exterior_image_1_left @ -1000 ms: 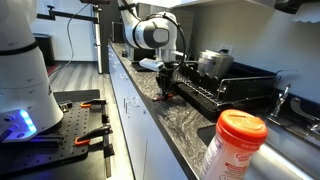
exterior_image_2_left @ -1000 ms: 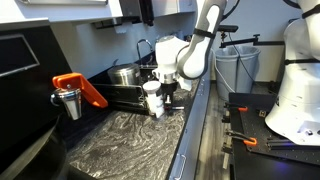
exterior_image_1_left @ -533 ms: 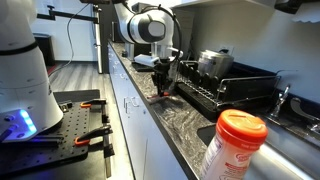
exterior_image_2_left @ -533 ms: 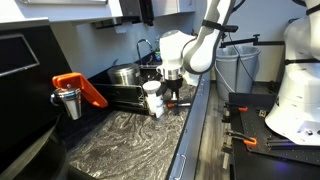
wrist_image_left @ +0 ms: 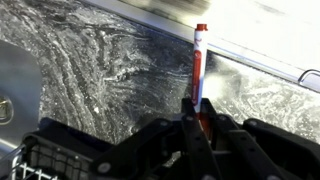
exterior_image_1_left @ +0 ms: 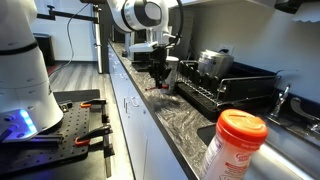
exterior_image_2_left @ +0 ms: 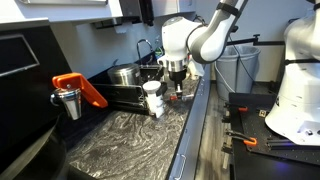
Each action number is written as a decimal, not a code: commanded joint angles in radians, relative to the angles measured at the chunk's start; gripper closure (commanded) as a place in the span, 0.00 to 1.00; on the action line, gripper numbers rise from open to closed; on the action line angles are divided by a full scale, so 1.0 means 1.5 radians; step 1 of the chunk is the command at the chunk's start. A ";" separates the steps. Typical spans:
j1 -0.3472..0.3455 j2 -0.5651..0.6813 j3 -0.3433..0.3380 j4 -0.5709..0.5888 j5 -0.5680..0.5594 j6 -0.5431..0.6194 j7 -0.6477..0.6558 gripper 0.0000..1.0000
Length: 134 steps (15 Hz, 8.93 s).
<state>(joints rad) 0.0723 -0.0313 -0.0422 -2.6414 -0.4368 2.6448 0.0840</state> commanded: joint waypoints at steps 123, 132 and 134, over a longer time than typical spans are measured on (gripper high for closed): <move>-0.739 -0.475 0.718 0.274 0.484 0.544 0.138 0.97; -0.818 -0.466 0.756 0.323 0.487 0.544 0.143 0.97; -0.828 -0.464 0.764 0.330 0.489 0.544 0.144 0.97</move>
<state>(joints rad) -1.1345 -0.7490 1.0754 -2.1902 0.2742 3.4614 0.3150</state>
